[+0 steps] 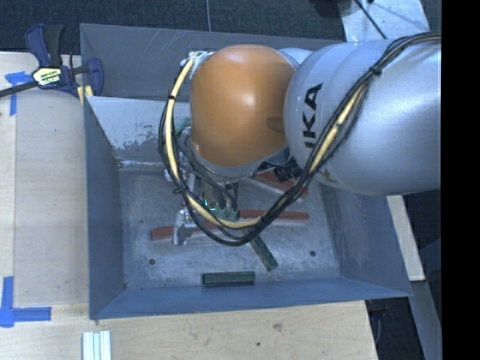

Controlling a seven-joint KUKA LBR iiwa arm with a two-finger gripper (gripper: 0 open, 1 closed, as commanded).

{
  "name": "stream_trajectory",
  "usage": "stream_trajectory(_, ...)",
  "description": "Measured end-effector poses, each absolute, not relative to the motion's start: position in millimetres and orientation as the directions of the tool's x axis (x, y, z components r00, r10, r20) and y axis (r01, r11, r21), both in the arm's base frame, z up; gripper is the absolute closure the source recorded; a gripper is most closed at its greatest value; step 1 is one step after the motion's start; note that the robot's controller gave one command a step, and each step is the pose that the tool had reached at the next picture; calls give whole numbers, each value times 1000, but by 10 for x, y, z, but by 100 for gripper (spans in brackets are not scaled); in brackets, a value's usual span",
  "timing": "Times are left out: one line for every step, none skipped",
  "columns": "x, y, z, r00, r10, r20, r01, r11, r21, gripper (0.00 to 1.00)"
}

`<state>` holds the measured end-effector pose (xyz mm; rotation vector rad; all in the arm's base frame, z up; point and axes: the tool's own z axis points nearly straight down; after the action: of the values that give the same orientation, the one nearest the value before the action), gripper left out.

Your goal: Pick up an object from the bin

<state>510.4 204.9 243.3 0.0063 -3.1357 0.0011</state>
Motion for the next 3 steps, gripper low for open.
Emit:
stream_trajectory(5124,2034,2478,-1000,1,-2,1,1000,1,100)
stream_trajectory(5124,2034,2478,-1000,1,-2,1,1000,1,100)
stream_trajectory(4990,2171,1400,-1000,31,4,31,1000,-1,0)
